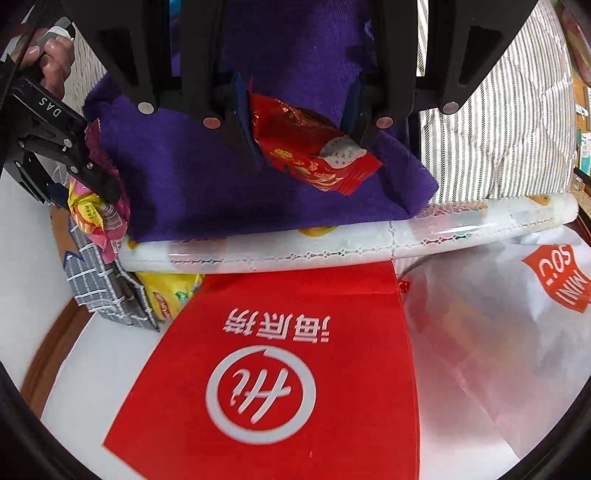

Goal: Organize snacks
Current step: 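Lower both held snacks onto the purple towel and open both tools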

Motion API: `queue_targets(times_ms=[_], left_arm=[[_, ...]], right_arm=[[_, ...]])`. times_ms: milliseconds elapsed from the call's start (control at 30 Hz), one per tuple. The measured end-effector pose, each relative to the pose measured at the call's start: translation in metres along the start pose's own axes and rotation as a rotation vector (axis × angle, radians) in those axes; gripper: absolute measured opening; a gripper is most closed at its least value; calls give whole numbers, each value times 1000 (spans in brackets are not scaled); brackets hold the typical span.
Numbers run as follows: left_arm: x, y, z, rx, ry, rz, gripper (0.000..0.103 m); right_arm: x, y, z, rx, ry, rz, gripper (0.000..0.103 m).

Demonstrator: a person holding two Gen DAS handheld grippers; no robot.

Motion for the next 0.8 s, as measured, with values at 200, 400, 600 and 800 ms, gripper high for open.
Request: queue_targets(times_ms=[200, 400, 600, 800], left_arm=[[1, -20, 2, -7, -1, 35, 39], [2, -34, 4, -22, -7, 68, 39], [4, -45, -2, -27, -21, 90, 39], [3, -49, -5, -31, -20, 92, 40]], right_arm=[[6, -28, 0, -19, 6, 55, 69], [11, -47, 0, -28, 8, 108, 69], [14, -53, -2, -30, 3, 130, 69], [12, -57, -1, -38, 6, 141, 70]])
Point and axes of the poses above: each gripper's, at about its wrist camera, not at the fingertips, and y roughly against the way its jaws point, z to its left, x to its underside, the point moved 1 cm from there along -y, roughly the way its jaws point, and after that the axes turned 1 degree about -y, right-handed, at the moved point
